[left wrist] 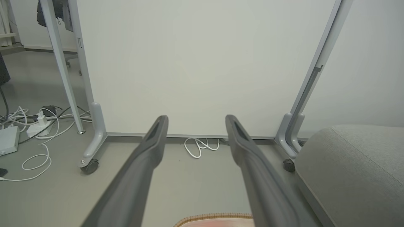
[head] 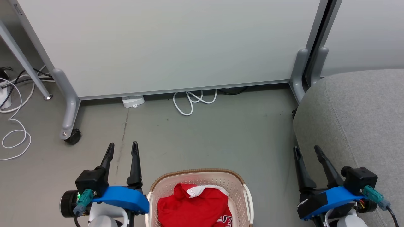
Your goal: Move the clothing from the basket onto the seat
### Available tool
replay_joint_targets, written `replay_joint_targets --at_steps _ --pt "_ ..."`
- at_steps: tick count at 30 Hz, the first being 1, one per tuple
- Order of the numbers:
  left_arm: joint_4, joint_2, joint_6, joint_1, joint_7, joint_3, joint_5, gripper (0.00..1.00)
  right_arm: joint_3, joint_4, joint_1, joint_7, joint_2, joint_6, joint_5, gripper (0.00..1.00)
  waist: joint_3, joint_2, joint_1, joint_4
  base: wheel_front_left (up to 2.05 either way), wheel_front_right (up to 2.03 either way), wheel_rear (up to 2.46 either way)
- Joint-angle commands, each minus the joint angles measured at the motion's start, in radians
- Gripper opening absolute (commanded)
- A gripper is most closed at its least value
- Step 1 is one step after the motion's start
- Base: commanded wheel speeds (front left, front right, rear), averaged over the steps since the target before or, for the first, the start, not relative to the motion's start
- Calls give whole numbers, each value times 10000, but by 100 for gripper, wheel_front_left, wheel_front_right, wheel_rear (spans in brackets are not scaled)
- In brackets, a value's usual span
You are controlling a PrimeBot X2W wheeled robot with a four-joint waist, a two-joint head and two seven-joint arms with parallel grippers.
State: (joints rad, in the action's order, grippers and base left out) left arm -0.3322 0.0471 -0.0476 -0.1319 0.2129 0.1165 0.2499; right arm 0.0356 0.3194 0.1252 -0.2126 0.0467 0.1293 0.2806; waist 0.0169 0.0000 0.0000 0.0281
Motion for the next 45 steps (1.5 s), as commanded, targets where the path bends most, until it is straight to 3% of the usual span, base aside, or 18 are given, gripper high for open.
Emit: replay_joint_targets --at_steps 1,27,45 --pt "-28 43 30 -223 88 70 -233 100 41 1 210 -88 55 20 -246 100 -2 0 0 1 0 0 0" --pt "-843 46 -133 -333 554 393 -1198 100 263 268 213 -554 60 16 -2057 100 -32 0 0 34 0 0 0" --pt "-1031 44 -179 -376 538 404 -750 100 268 394 253 -545 59 16 -1906 100 -36 0 0 -16 0 0 0"
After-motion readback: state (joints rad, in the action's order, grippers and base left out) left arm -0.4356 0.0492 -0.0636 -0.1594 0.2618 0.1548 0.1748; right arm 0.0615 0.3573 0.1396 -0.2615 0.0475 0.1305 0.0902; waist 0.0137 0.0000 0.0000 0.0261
